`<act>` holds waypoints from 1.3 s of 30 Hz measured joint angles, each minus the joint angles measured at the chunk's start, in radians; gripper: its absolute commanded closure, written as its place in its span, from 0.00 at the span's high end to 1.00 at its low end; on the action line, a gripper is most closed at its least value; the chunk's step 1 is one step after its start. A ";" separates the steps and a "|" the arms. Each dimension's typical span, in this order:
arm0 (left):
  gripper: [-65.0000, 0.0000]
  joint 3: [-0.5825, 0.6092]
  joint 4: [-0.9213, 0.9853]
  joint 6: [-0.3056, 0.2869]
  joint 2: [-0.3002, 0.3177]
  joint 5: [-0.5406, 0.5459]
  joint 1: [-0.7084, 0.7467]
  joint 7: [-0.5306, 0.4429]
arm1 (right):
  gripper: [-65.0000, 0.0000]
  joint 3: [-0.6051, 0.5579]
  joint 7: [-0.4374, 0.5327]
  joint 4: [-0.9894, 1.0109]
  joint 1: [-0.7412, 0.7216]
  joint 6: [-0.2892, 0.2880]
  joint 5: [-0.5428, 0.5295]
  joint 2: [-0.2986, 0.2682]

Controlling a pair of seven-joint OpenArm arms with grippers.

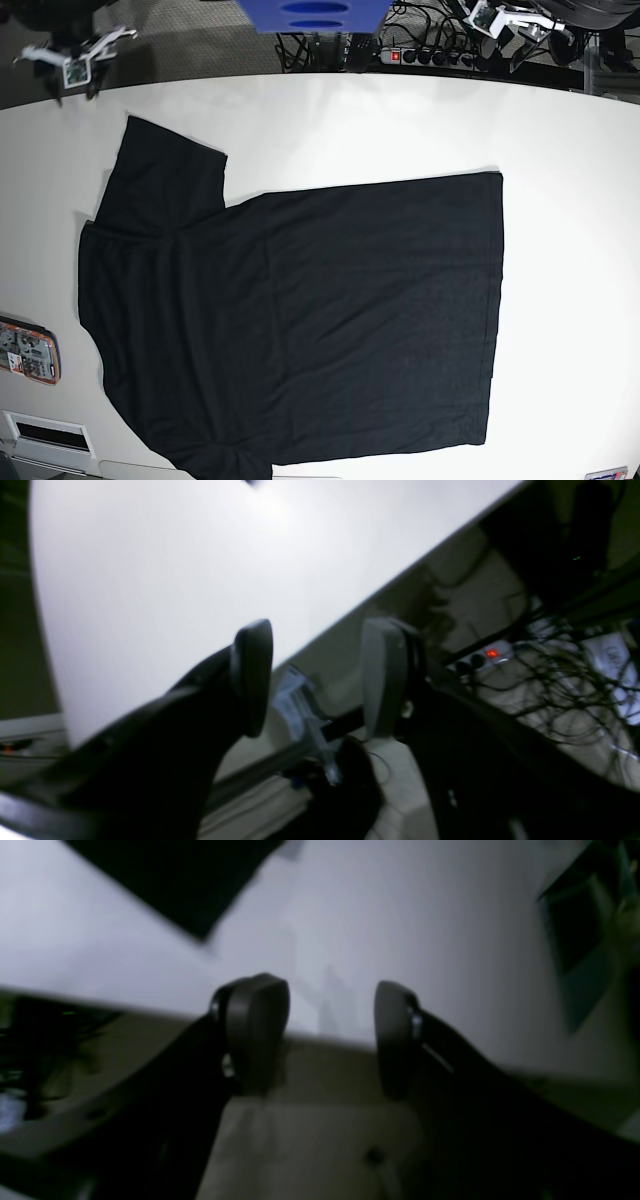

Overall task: Fold the T-shirt properly
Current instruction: 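Move the right gripper down to the black T-shirt's shoulder edge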

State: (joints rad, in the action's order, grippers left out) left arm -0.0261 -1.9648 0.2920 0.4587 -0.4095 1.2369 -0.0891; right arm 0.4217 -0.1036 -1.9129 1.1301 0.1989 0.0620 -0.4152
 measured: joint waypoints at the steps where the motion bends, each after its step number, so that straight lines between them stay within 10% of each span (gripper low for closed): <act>1: 0.41 -0.001 -0.019 0.000 -0.018 -0.028 -0.001 0.002 | 0.45 0.005 0.001 -0.003 0.000 0.002 0.000 -0.024; 18: 0.41 -0.134 -0.079 -0.009 -0.143 -0.314 -0.174 -0.008 | 0.46 -0.155 -0.344 -0.042 -0.163 -0.003 -0.001 -0.251; 23: 0.41 -0.138 -0.079 -0.023 -0.084 -0.317 -0.239 -0.005 | 0.50 -0.236 -0.421 -0.045 -0.232 -0.123 0.106 -0.247; 32: 0.41 -0.140 -0.076 -0.008 0.093 -0.310 -0.300 -0.012 | 0.52 -0.390 -0.436 -0.049 -0.286 -0.146 0.589 -0.008; 36: 0.41 -0.112 -0.075 -0.013 0.119 -0.301 -0.345 0.074 | 0.53 -0.443 -0.431 -0.047 -0.312 -0.307 0.708 0.091; 39: 0.41 -0.079 -0.076 -0.015 0.118 -0.303 -0.388 0.115 | 0.53 -0.447 -0.430 -0.047 -0.330 -0.323 0.742 0.143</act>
State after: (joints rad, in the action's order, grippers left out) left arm -0.1055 -2.0403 0.2771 0.5766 -0.7120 0.8490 0.0257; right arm -0.0257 -0.5335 -1.9598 0.8005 -0.1238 0.8036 -0.2726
